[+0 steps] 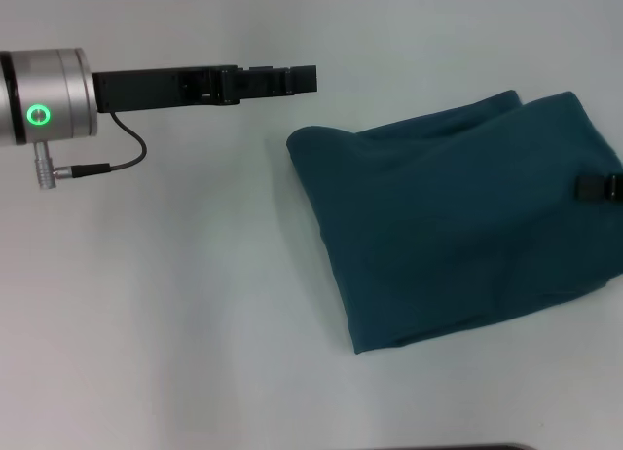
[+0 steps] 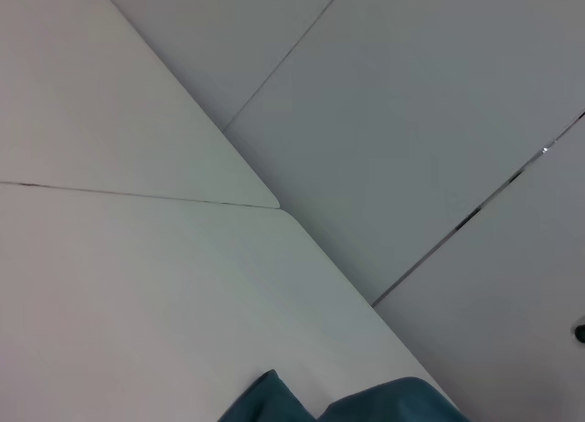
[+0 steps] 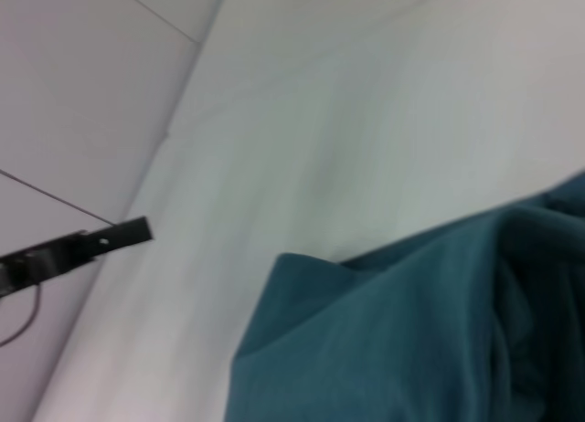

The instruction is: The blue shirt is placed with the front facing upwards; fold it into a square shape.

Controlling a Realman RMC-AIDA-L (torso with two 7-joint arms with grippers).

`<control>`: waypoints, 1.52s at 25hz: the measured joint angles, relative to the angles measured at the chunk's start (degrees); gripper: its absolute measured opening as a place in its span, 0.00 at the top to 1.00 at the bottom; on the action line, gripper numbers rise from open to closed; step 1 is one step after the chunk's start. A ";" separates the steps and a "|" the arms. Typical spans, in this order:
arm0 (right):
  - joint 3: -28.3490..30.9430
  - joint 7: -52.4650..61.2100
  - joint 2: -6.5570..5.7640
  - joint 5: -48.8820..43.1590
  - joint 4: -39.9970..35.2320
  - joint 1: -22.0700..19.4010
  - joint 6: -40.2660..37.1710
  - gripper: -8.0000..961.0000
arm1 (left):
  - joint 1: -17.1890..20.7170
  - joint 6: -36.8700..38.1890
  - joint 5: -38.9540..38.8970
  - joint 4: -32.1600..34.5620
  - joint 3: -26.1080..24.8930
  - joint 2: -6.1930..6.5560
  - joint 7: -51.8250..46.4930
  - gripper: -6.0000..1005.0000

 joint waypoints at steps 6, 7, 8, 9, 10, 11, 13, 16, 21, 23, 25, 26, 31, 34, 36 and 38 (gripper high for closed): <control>1.52 0.07 -0.21 -2.08 1.18 -0.26 1.53 0.84 | 0.00 -0.01 0.04 0.06 0.02 0.04 0.00 0.04; 2.21 0.15 -0.34 -2.08 1.12 -0.54 1.98 0.82 | 0.00 -0.02 0.04 0.08 0.00 0.05 0.01 0.04; 3.41 0.23 -0.56 -2.07 1.06 -0.87 2.34 0.80 | 0.00 -0.01 0.05 0.09 0.00 0.05 0.02 0.04; 4.59 0.26 -0.82 -2.02 1.01 -1.13 2.53 0.78 | 0.00 -0.02 0.06 0.09 -0.06 0.06 0.07 0.04; 5.42 0.24 -1.01 -1.93 0.99 -1.28 2.55 0.76 | 0.01 -0.02 0.06 0.09 -0.10 0.06 0.16 0.04; 6.54 0.17 -1.27 -1.82 0.90 -1.39 2.52 0.73 | 0.03 -0.02 0.07 0.09 -0.17 0.06 0.24 0.04; 7.93 0.05 -1.63 -1.66 0.71 -1.24 2.26 0.69 | 0.05 -0.02 0.07 0.09 -0.23 0.09 0.39 0.04; 8.66 0.07 -2.12 -1.54 0.58 0.53 2.22 0.61 | -0.07 -0.02 0.08 0.10 -0.20 0.18 0.46 0.04; 8.64 0.61 -2.24 -1.52 0.56 3.30 1.85 0.38 | -1.02 -0.35 0.81 0.09 0.13 0.20 0.48 0.04; 8.42 0.99 -2.24 -1.51 0.56 4.29 1.30 0.30 | -1.20 -0.72 1.49 0.09 0.12 0.03 0.49 0.04; 8.27 1.21 -2.26 -1.55 0.56 5.03 0.84 0.22 | -1.27 -0.98 1.88 0.09 0.08 -0.10 0.50 0.04; 8.26 1.37 -2.39 -1.66 0.56 5.21 0.85 0.18 | -1.30 -1.12 1.91 0.09 0.07 -0.13 0.50 0.04; 8.11 2.69 -3.09 -2.03 1.21 5.17 1.85 0.19 | -1.32 -1.24 1.92 0.09 0.08 -0.19 0.54 0.04; 7.83 3.30 -3.11 -2.63 1.99 5.01 2.61 0.19 | -1.32 -1.25 1.92 0.09 0.13 -0.29 0.65 0.04; 7.90 3.43 -3.10 -2.61 2.58 4.99 3.05 0.19 | -1.32 -1.25 1.92 0.09 0.16 -0.32 0.74 0.04; 7.84 3.50 -3.05 -2.51 4.76 5.11 4.67 0.19 | -1.32 -1.25 1.92 0.09 0.14 -0.33 0.78 0.04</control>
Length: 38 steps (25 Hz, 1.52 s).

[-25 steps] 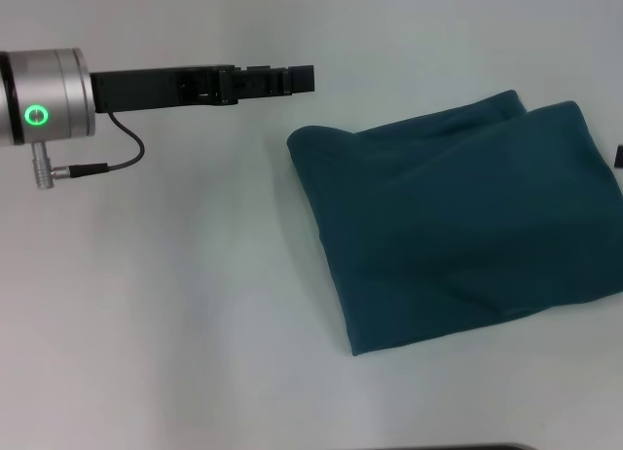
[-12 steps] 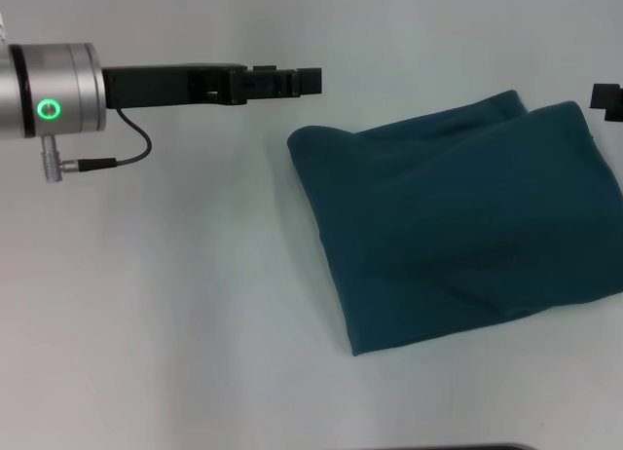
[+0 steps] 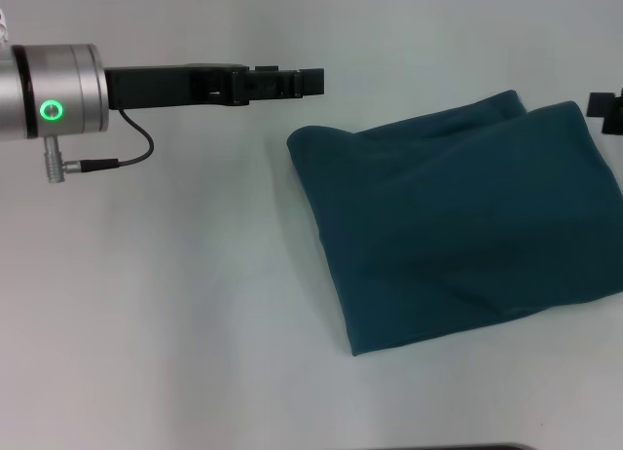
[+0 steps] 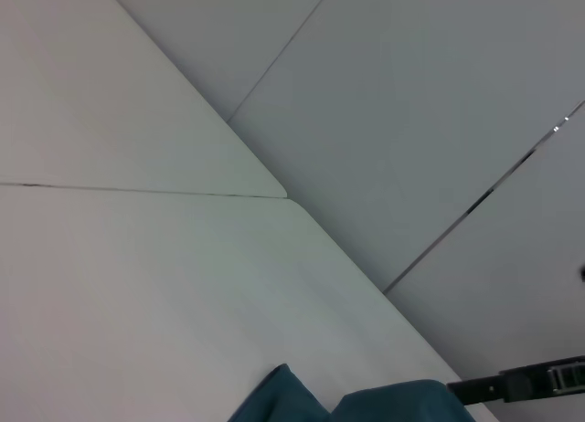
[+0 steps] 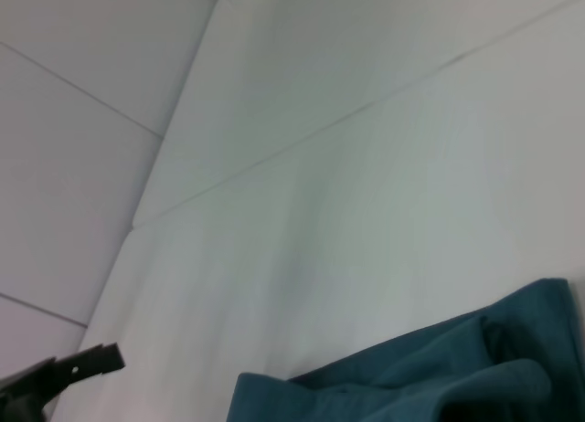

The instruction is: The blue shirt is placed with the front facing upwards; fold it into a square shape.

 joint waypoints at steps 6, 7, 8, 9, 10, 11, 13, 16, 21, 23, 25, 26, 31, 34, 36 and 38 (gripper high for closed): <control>-1.93 -0.32 1.02 -0.08 4.26 0.83 4.00 0.19 | 0.00 0.01 0.00 0.00 -0.05 0.04 0.50 0.04; -1.93 -0.32 1.02 -0.08 4.26 0.83 4.00 0.19 | 0.00 0.01 0.00 0.00 -0.05 0.06 0.51 0.04; -1.92 -0.33 1.10 -0.06 4.51 0.94 4.04 0.19 | 0.01 0.01 0.00 0.00 -0.07 0.11 0.52 0.04; -1.88 -0.33 1.19 -0.05 4.67 1.02 4.06 0.19 | 0.05 0.01 0.00 0.00 -0.12 0.17 0.52 0.04; -1.75 -0.29 1.32 -0.03 4.76 1.09 4.12 0.19 | 0.14 0.01 0.00 0.00 -0.20 0.22 0.55 0.04; -1.61 -0.19 1.49 -0.01 4.87 1.17 4.24 0.19 | 0.33 0.00 0.00 0.00 -0.35 0.24 0.61 0.04; -1.45 0.03 1.74 0.02 5.53 1.45 4.92 0.19 | 0.39 -0.01 0.00 0.00 -0.39 0.24 0.67 0.04; -1.44 0.11 1.88 0.16 7.55 2.24 6.86 0.19 | 0.52 -0.07 0.00 0.02 -0.48 0.24 1.09 0.04; -1.26 -0.48 2.12 2.05 9.14 3.24 8.35 0.19 | 0.56 -0.15 0.04 0.54 -0.58 0.27 1.37 0.04; -1.26 -0.47 2.17 2.26 9.16 3.41 8.40 0.19 | 0.59 -0.19 0.06 0.56 -0.58 0.33 1.42 0.04; -1.26 -0.26 2.26 2.45 9.21 3.77 8.42 0.19 | 0.64 -0.19 0.08 0.57 -0.58 0.34 1.45 0.04; -1.36 -0.14 2.30 2.48 9.25 3.92 8.36 0.19 | 0.65 -0.19 0.09 0.58 -0.58 0.35 1.45 0.04; -1.99 0.29 2.25 2.46 9.37 3.98 7.07 0.19 | 0.66 -0.18 0.09 0.62 -0.58 0.44 1.48 0.04; -2.25 0.61 1.82 1.84 9.07 3.58 5.50 0.19 | 0.64 -0.17 0.09 0.62 -0.58 0.51 1.49 0.04; -2.47 0.96 1.68 1.31 8.49 3.18 4.49 0.19 | 0.63 -0.16 0.09 0.62 -0.58 0.51 1.50 0.04; -2.58 1.16 1.62 1.18 8.02 2.75 3.70 0.19 | 0.63 -0.16 0.09 0.62 -0.57 0.45 1.51 0.04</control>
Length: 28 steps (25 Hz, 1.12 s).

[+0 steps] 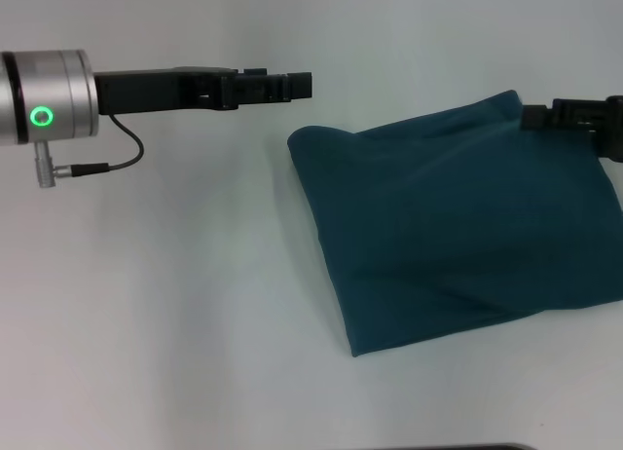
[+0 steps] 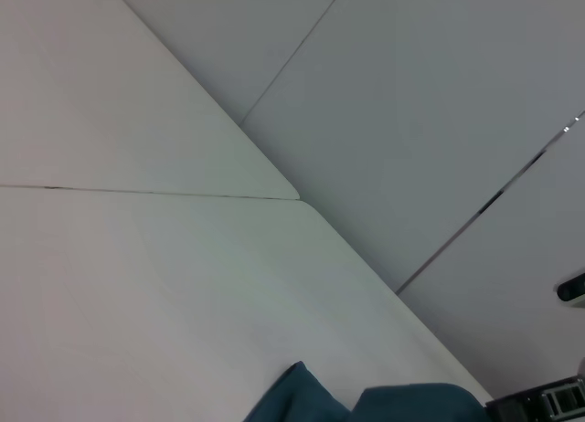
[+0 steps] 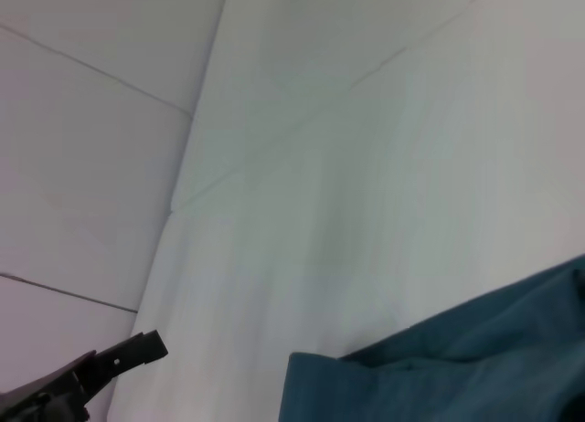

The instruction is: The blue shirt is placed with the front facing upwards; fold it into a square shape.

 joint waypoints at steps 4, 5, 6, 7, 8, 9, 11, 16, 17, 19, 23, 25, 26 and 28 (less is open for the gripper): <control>-0.29 0.21 -0.51 -0.10 -0.14 -0.51 -0.74 0.19 | -0.01 0.00 0.00 0.00 0.00 -0.09 0.00 0.04; -0.55 0.37 -0.59 -0.14 -0.15 -0.60 -0.79 0.19 | -0.01 0.00 0.00 0.00 0.00 -0.10 0.01 0.04; -0.83 0.52 -0.62 -0.16 -0.15 -0.69 -0.79 0.19 | -0.01 0.00 -0.01 0.02 0.00 -0.13 0.00 0.04; -1.18 0.62 -0.66 -0.18 -0.15 -0.73 -0.72 0.19 | -0.01 0.00 0.00 0.05 0.00 -0.16 0.01 0.04; -1.58 0.71 -0.68 -0.19 -0.16 -0.79 -0.63 0.19 | -0.01 0.00 -0.01 0.06 0.00 -0.19 0.01 0.04; -1.77 0.72 -0.67 -0.20 -0.17 -0.83 -0.34 0.19 | -0.01 0.00 0.00 0.06 0.00 -0.19 0.01 0.04; -2.05 0.71 -0.49 -0.21 -0.18 -0.86 0.66 0.19 | -0.01 0.00 -0.01 0.08 0.00 -0.20 0.00 0.04; -2.09 0.16 0.91 0.13 0.41 -0.13 4.17 0.19 | -0.01 -0.08 -0.01 0.09 -0.02 -0.20 0.00 0.04; -2.09 0.13 1.28 0.19 0.46 0.17 4.80 0.19 | -0.01 -0.16 -0.01 0.09 -0.03 -0.18 0.01 0.04; -2.47 0.10 1.91 0.10 0.58 0.97 5.63 0.19 | -0.01 -0.38 -0.01 0.09 -0.06 -0.15 0.00 0.04; -3.73 0.61 2.49 -0.20 0.74 2.05 5.77 0.19 | -0.01 -0.62 -0.01 0.25 -0.09 0.01 0.01 0.04; -3.93 0.81 2.56 -0.13 0.74 2.21 6.16 0.19 | -0.01 -0.62 -0.01 0.31 -0.09 0.04 0.17 0.04; -3.92 0.81 2.65 0.00 0.75 2.23 6.76 0.19 | -0.01 -0.62 -0.01 0.41 -0.09 0.05 0.35 0.04; -3.72 0.50 3.07 0.22 0.76 2.24 8.48 0.19 | 0.00 -0.62 -0.01 0.62 -0.09 0.10 0.53 0.04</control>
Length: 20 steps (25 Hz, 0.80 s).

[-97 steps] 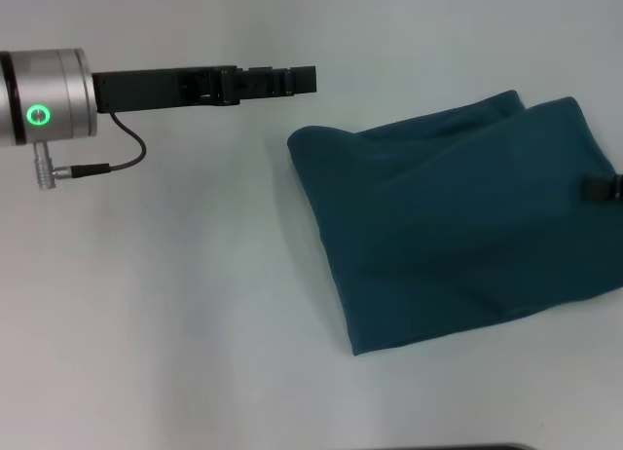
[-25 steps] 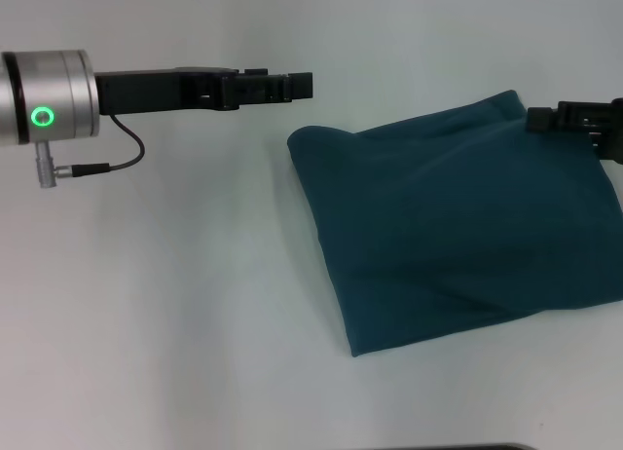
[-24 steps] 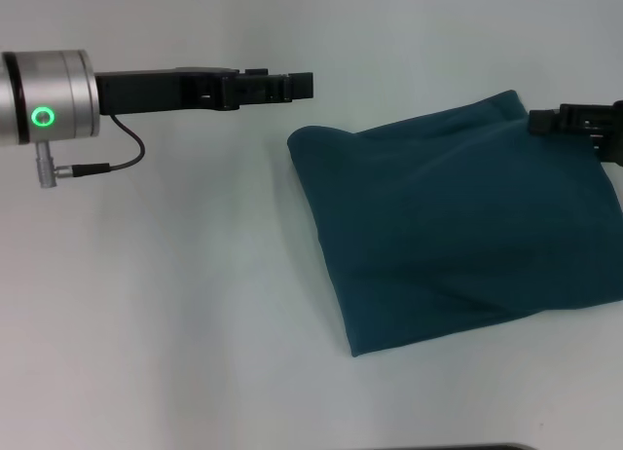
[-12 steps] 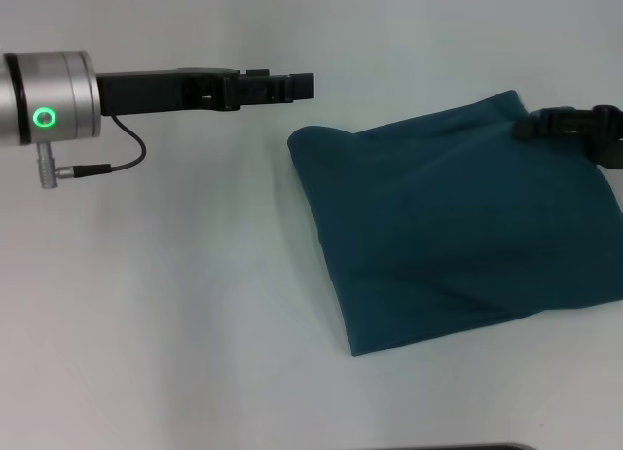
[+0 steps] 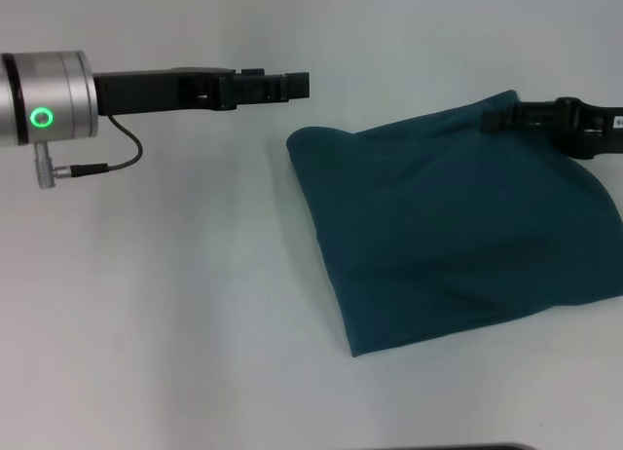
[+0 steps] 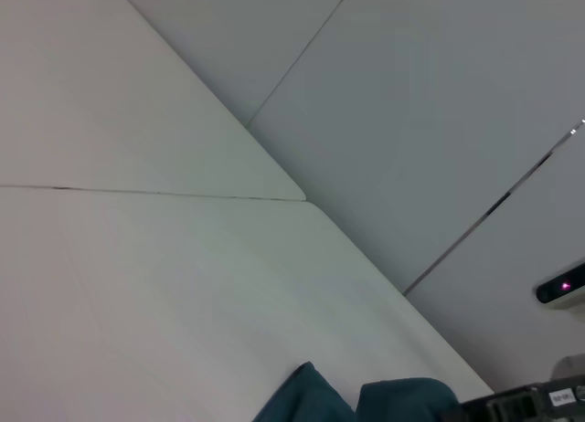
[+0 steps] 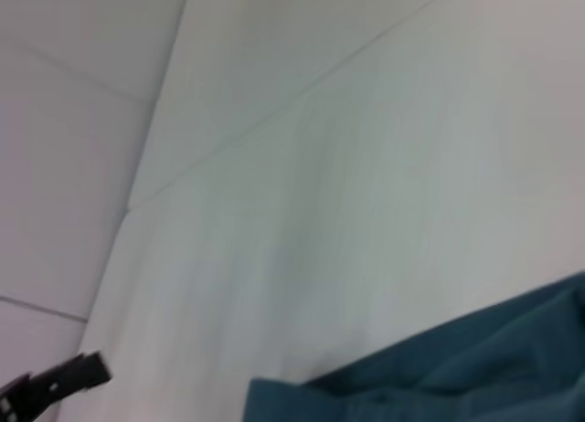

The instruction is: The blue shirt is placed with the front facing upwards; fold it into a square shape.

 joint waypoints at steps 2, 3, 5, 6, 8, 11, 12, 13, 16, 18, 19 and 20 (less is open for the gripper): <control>0.14 -0.75 0.78 0.15 -0.24 0.01 2.01 0.19 | 0.03 0.00 0.00 0.07 0.00 0.03 0.03 0.04; 0.19 -1.25 1.16 0.25 -0.46 0.04 2.83 0.19 | 0.05 0.00 0.00 0.07 0.00 0.05 0.03 0.04; 0.23 -2.08 1.47 0.82 -0.73 0.08 3.62 0.19 | 0.17 0.00 0.00 0.08 0.00 0.05 0.04 0.04; 0.24 -2.71 1.53 1.79 -0.77 0.09 3.80 0.19 | 0.25 0.00 0.00 0.08 0.00 0.05 0.04 0.04; 0.22 -3.78 1.52 3.95 -0.73 0.00 3.60 0.19 | 0.42 0.01 0.00 0.08 -0.11 0.03 0.06 0.04; -0.04 -4.46 1.29 6.57 -0.63 -0.23 3.28 0.19 | 0.65 0.01 0.00 0.08 -0.59 -0.06 0.12 0.04; -0.05 -4.52 1.22 6.98 -0.64 -0.23 3.17 0.19 | 0.70 0.01 0.00 0.08 -0.72 -0.09 0.15 0.04; -0.04 -4.57 1.14 7.12 -0.71 -0.20 3.04 0.19 | 0.76 0.00 0.00 0.12 -0.79 -0.11 0.21 0.04; -0.06 -4.72 0.92 7.15 -0.81 -0.07 2.95 0.19 | 0.86 0.00 0.00 0.48 -0.83 -0.26 0.68 0.04; 0.49 -4.94 0.22 7.15 -1.28 -0.52 3.37 0.19 | 0.89 -0.02 0.00 0.89 -0.83 -0.30 0.91 0.04; 0.49 -4.94 0.22 7.15 -1.28 -0.52 3.37 0.19 | 0.89 -0.03 0.00 0.95 -0.82 -0.30 0.93 0.04; 0.79 -4.96 -0.13 7.15 -1.59 -0.77 3.67 0.19 | 0.89 -0.07 0.00 0.97 -0.83 -0.28 0.94 0.04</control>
